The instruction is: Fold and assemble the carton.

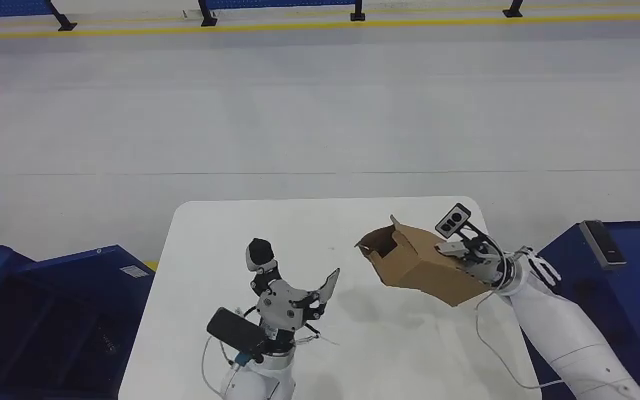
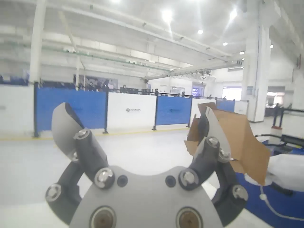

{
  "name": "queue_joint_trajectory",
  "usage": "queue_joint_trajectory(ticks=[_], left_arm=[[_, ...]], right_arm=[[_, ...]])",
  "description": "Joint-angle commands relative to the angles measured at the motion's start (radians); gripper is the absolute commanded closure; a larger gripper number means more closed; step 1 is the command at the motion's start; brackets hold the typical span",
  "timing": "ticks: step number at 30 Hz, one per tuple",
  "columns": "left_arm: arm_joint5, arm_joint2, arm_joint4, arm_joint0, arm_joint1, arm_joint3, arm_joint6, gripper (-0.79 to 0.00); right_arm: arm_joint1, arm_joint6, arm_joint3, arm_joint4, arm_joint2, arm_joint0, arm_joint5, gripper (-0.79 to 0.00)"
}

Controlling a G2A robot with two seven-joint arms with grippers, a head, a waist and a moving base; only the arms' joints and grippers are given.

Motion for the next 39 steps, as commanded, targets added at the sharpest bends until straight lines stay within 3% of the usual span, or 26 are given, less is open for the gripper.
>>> queue_joint_trajectory(ticks=[1,4,10,12,14,19,24,39], left_arm=[[0.016,0.022,0.108,0.009,0.001,-0.013,-0.027,-0.785],[0.017,0.043,0.132,0.025,0.001,-0.054,-0.066,-0.785],[0.014,0.041,0.134,0.025,0.001,-0.046,-0.079,-0.785],[-0.056,0.026,0.159,-0.007,0.005,-0.023,-0.220,-0.785],[-0.060,0.009,0.215,-0.022,0.007,-0.047,-0.340,-0.785],[-0.032,0.028,0.374,0.036,0.015,-0.176,-0.452,-0.785],[-0.062,0.037,0.430,0.043,0.016,-0.214,-0.584,-0.785],[-0.090,0.111,0.441,-0.040,0.000,-0.158,-0.680,-0.785]], right_arm=[[0.000,0.000,-0.008,-0.008,0.013,-0.008,-0.006,0.000],[0.000,-0.005,-0.014,-0.010,0.022,-0.017,0.004,0.000],[-0.001,-0.011,-0.018,-0.014,0.022,-0.018,0.002,0.000],[-0.001,-0.034,-0.043,-0.049,0.028,-0.022,-0.018,0.000],[-0.001,-0.030,-0.057,-0.065,0.035,-0.026,-0.018,0.000],[0.001,-0.006,-0.064,-0.123,0.058,-0.027,-0.036,0.000],[-0.001,0.017,-0.072,-0.138,0.069,-0.037,-0.038,0.000],[-0.003,0.035,-0.096,-0.168,0.091,-0.058,-0.036,0.000]])
